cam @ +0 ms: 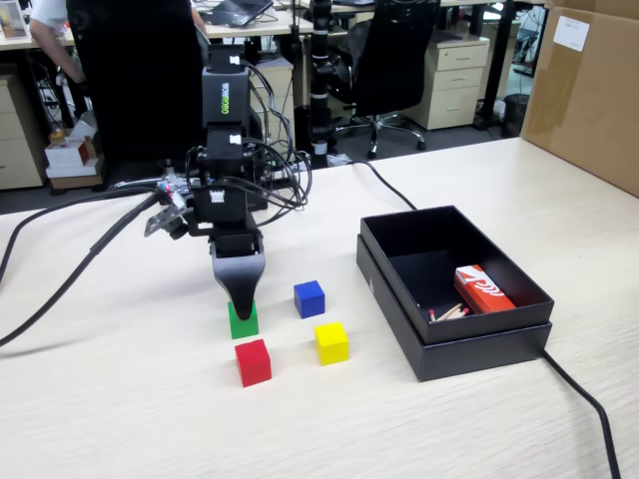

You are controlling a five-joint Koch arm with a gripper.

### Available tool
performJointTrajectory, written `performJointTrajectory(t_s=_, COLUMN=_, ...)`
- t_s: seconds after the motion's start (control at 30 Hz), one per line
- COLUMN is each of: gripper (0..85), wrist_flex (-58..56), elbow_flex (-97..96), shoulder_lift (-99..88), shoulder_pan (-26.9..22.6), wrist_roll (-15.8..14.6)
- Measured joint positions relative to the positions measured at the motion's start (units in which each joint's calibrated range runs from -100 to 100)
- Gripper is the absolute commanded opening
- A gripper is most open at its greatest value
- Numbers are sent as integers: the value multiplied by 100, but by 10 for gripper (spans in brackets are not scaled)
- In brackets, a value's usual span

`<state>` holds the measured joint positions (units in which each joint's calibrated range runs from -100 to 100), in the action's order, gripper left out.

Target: Put the green cube on top of the red cube

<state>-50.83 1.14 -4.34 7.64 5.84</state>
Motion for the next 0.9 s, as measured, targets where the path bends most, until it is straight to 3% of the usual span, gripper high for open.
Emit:
performJointTrajectory(t_s=0.13, gripper=437, wrist_flex=0, elbow_flex=46, shoulder_lift=324, shoulder_pan=0, wrist_roll=49)
performJointTrajectory(t_s=0.4, gripper=282, wrist_flex=0, elbow_flex=237, shoulder_lift=557, shoulder_pan=0, wrist_roll=54)
performJointTrajectory(t_s=0.47, gripper=279, wrist_flex=0, elbow_flex=237, shoulder_lift=570, shoulder_pan=0, wrist_roll=54)
performJointTrajectory(t_s=0.67, gripper=35, wrist_flex=0, elbow_flex=246, shoulder_lift=595, shoulder_pan=5, wrist_roll=44)
performJointTrajectory(t_s=0.9, gripper=11, wrist_flex=-8, elbow_flex=219, shoulder_lift=414, shoulder_pan=10, wrist_roll=5)
